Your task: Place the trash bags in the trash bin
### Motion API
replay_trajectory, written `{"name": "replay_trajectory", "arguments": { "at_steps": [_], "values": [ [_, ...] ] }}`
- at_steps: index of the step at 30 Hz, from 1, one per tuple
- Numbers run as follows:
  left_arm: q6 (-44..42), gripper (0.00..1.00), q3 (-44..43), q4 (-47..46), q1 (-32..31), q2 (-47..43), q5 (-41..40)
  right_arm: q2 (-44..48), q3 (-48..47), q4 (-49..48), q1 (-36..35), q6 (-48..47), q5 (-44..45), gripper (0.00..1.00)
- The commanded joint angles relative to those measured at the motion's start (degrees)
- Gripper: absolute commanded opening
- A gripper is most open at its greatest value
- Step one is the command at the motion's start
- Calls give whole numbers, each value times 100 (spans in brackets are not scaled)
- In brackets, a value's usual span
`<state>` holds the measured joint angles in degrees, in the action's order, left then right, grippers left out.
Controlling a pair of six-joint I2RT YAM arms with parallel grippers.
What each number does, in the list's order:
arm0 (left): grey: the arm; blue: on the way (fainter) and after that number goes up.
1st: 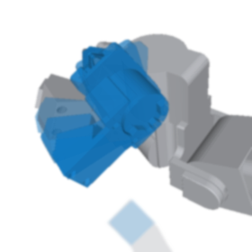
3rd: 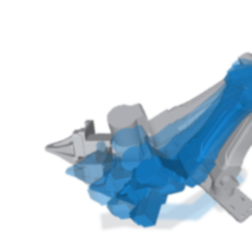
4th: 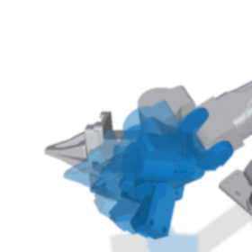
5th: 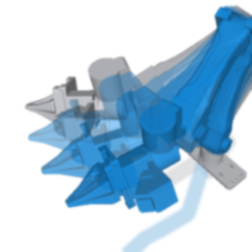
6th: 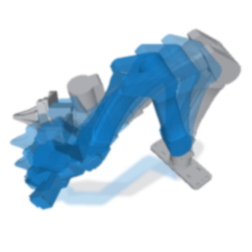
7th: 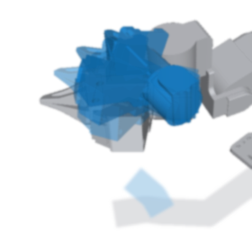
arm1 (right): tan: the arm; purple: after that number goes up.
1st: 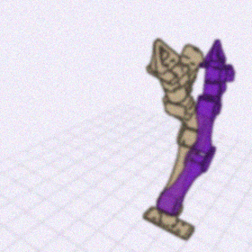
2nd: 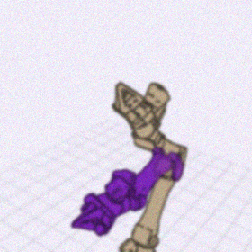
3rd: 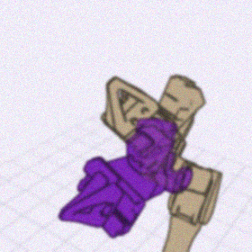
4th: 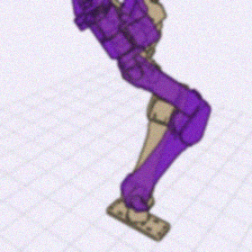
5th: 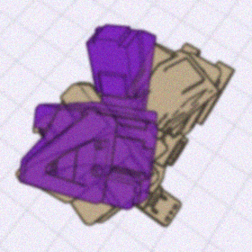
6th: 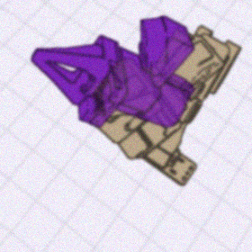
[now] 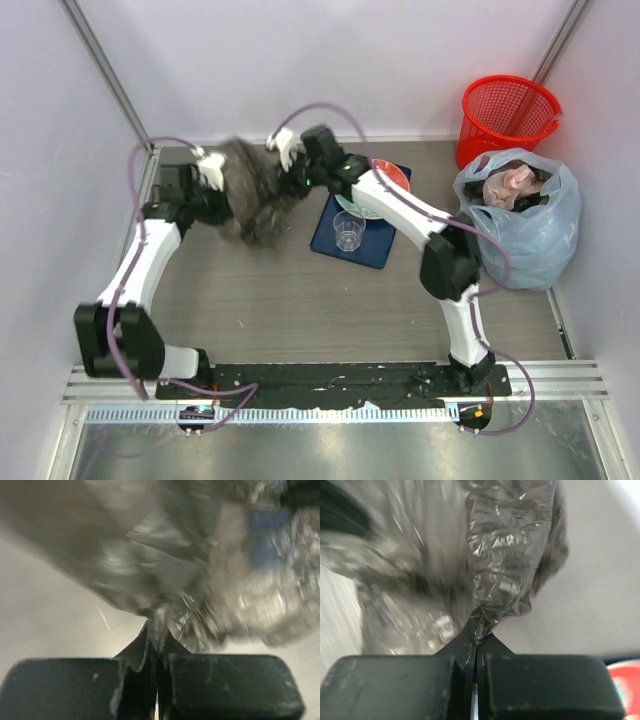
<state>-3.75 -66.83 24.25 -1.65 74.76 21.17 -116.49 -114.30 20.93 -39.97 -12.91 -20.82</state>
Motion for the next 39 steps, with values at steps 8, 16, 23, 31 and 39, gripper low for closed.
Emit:
{"name": "replay_trajectory", "arguments": {
  "at_steps": [8, 16, 23, 31, 39],
  "values": [
    [1014, 0, -2752, 1506, 7, 899, 634, -865, -2610, 568, 436, 1678, -642, 1],
    [1352, 0, -1512, -3277, -221, -1400, 433, 1960, 1237, -4411, 640, 2165, -1469, 1],
    [-1328, 0, 450, 1714, -749, -623, -210, 271, 968, 1659, -29, -1511, 277, 1],
    [-1191, 0, -277, 3122, -741, -891, 941, 494, 58, 3400, -319, -1322, -1493, 1],
    [1196, 0, -2877, 1235, -248, -752, 542, 266, -2684, 1226, 427, 1585, -2216, 1]
  ]
}}
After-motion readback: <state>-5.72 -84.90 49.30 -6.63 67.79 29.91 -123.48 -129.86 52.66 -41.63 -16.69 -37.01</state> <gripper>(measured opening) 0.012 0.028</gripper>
